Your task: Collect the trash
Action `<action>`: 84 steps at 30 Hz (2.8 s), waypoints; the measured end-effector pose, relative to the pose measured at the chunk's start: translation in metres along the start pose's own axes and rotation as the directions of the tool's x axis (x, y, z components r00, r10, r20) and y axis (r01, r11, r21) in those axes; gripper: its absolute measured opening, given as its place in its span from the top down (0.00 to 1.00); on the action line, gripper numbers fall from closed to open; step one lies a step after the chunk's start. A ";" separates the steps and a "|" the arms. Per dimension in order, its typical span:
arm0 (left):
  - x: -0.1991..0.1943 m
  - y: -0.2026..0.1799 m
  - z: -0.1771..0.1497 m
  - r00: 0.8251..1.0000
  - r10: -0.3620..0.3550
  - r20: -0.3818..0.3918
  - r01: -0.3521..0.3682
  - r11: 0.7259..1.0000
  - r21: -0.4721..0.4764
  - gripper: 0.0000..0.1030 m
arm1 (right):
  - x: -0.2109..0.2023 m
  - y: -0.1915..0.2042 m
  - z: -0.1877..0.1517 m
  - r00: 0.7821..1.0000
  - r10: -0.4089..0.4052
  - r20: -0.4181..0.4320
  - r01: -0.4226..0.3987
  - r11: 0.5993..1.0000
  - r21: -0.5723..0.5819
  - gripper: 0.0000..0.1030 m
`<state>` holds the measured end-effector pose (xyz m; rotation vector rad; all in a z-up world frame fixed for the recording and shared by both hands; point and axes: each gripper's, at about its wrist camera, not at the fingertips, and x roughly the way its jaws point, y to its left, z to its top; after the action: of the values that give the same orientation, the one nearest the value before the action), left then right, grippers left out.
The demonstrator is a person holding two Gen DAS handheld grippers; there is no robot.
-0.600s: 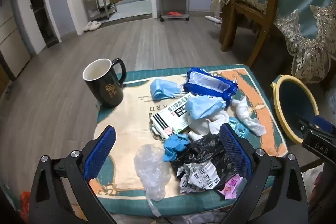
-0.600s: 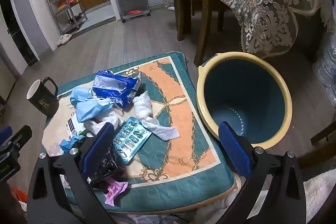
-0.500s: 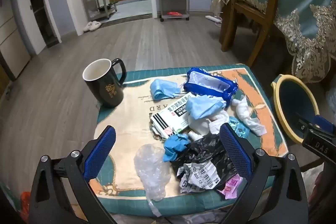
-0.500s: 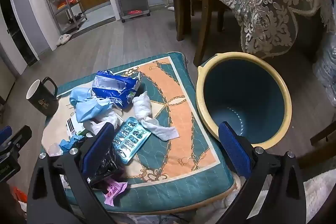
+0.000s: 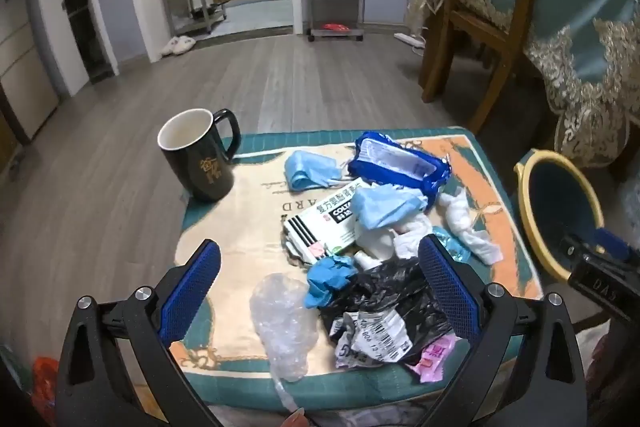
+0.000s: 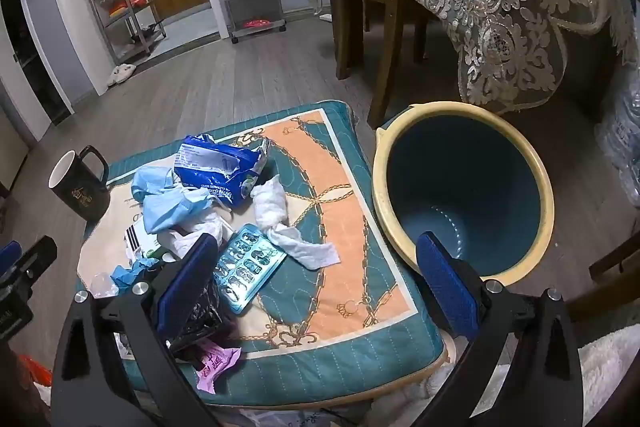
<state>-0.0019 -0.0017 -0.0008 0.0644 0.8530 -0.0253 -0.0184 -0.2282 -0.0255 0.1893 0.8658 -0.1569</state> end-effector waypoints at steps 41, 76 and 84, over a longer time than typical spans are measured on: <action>0.002 -0.002 0.000 1.000 0.013 -0.007 -0.013 0.999 0.030 0.05 | 0.000 0.000 0.000 1.000 -0.005 -0.002 0.005 1.000 -0.001 0.05; 0.008 0.001 0.005 0.998 0.050 -0.040 -0.048 0.998 0.037 0.05 | 0.009 -0.001 0.008 0.999 0.007 -0.046 -0.007 1.000 -0.004 0.05; 0.017 0.019 0.052 0.999 -0.015 0.051 0.014 0.999 0.034 0.05 | 0.028 0.011 0.056 0.999 0.036 -0.016 -0.037 0.995 -0.089 0.05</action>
<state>0.0492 0.0134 0.0211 0.0887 0.8023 -0.0545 0.0426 -0.2321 -0.0104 0.1226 0.8817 -0.0827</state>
